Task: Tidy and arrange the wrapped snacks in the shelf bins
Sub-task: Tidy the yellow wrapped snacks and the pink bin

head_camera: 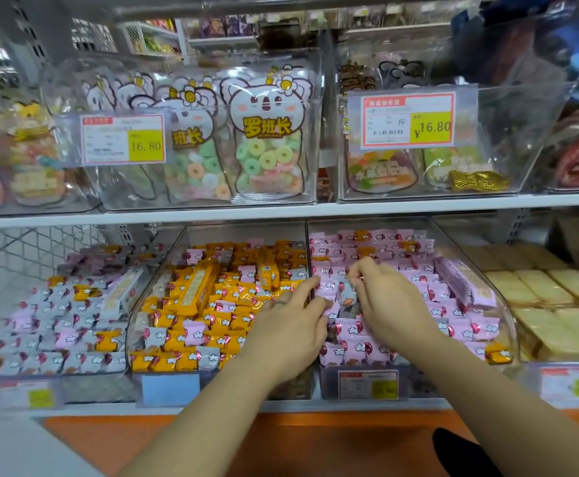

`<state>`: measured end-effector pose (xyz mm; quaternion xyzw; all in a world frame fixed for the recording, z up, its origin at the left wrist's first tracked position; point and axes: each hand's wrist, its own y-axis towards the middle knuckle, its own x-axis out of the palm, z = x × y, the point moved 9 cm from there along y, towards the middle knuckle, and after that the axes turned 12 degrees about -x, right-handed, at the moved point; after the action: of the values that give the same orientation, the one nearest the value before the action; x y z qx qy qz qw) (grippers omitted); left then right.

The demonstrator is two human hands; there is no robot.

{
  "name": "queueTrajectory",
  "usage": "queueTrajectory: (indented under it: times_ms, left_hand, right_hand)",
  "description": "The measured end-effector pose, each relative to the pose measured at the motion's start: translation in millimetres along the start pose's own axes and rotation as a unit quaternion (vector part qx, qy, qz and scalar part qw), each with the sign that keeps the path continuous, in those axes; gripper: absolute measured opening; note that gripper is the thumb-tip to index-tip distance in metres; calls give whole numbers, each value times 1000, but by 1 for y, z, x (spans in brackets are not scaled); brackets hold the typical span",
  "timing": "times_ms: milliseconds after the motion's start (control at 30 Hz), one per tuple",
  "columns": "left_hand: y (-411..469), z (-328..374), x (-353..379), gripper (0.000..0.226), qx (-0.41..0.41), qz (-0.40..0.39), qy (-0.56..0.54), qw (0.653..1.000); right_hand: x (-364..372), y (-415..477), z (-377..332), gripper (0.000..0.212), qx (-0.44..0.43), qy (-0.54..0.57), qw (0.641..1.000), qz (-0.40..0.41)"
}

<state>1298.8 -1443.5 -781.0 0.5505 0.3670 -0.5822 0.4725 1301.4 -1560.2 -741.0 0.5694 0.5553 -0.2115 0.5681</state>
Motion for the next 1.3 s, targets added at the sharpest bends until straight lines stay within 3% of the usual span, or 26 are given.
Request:
queueTrajectory:
  times_ms: [167, 267, 467, 567, 700, 733, 833, 900, 1133, 1233, 1300]
  left_hand:
    - [0, 0, -4, 41, 0, -3, 1, 1000]
    - [-2, 0, -6, 41, 5, -4, -32, 999]
    - [-10, -7, -15, 38, -10, 16, -175, 984]
    - [-18, -21, -37, 33, -41, 63, -293, 953]
    - [-37, -66, -52, 29, -154, 54, -464, 870]
    - [-44, -76, -50, 29, -183, 37, -530, 827]
    - [-65, -100, -42, 30, -233, 3, -727, 645]
    - [-75, -116, -43, 27, -246, 12, -762, 599]
    - [-100, -197, -55, 32, -282, 99, -653, 696]
    - [-109, -242, -66, 44, -320, 157, -534, 767]
    - [-115, -269, -75, 52, -350, 193, -455, 796]
  right_hand:
    - [-31, -7, -14, 11, 3, 117, 989, 86]
    - [-44, -18, -28, 10, -14, 110, 987, 115]
    - [-67, -40, -58, 12, -78, 87, 970, 212]
    - [-60, -37, -75, 10, -120, 151, 962, 194]
    - [-33, -30, -107, 17, -171, 207, 954, 133]
    - [-25, -28, -115, 21, -180, 208, 954, 118]
    - [-1, -19, -140, 17, -200, 215, 953, 79]
    - [11, -12, -157, 15, -213, 229, 947, 71]
    - [54, 25, -217, 19, -255, 210, 943, -30]
    - [69, 39, -231, 28, -250, 184, 949, -61]
    - [85, 49, -239, 35, -245, 166, 950, -97]
